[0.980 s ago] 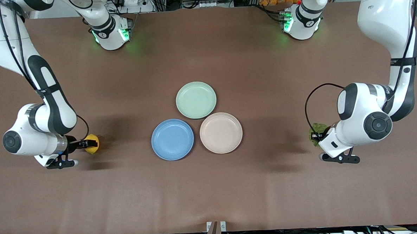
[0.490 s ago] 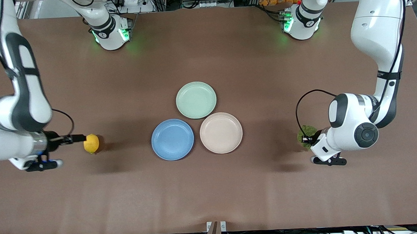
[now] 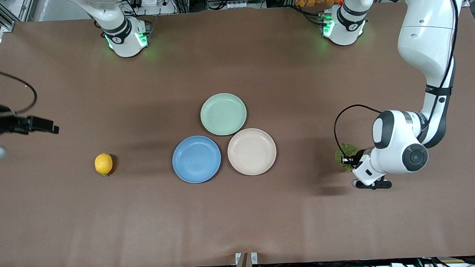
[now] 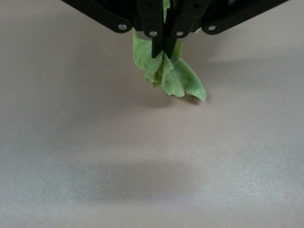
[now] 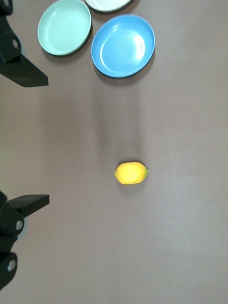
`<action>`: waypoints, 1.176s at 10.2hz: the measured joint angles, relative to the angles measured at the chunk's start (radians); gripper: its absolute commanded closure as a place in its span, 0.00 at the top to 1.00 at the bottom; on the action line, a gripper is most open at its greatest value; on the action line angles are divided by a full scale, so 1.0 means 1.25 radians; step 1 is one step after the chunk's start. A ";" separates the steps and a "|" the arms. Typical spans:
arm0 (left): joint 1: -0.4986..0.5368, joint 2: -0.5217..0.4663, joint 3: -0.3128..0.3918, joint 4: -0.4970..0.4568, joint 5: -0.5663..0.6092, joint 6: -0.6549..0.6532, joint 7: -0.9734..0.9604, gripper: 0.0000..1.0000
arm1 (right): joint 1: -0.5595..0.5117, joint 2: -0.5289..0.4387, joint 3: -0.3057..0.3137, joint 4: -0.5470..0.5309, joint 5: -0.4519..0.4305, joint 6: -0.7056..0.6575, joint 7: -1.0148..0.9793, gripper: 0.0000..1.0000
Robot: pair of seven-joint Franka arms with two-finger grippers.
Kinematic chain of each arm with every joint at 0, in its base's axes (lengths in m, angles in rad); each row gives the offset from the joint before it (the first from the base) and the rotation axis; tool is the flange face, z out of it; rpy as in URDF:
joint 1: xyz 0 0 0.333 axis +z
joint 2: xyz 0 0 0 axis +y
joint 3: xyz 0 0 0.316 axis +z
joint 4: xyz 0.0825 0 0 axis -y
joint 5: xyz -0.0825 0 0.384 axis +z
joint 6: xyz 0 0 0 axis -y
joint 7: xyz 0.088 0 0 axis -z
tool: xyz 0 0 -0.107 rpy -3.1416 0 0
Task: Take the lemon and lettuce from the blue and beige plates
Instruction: 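Release the lettuce with the left gripper while the right gripper withdraws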
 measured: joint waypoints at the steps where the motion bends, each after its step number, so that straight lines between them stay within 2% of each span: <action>1: -0.001 0.001 0.000 0.000 0.000 0.001 -0.010 1.00 | 0.021 -0.031 -0.008 -0.002 0.000 -0.016 0.007 1.00; 3: -0.001 0.000 -0.001 0.009 0.000 0.004 -0.028 1.00 | 0.055 -0.053 -0.047 -0.009 0.000 -0.038 0.010 1.00; 5: 0.000 -0.025 -0.001 0.026 0.000 -0.003 -0.035 1.00 | 0.057 -0.053 -0.056 -0.026 0.000 -0.040 0.010 1.00; 12: 0.012 -0.326 0.001 0.040 0.084 -0.201 -0.035 1.00 | 0.082 -0.055 -0.054 -0.036 -0.005 -0.038 0.009 1.00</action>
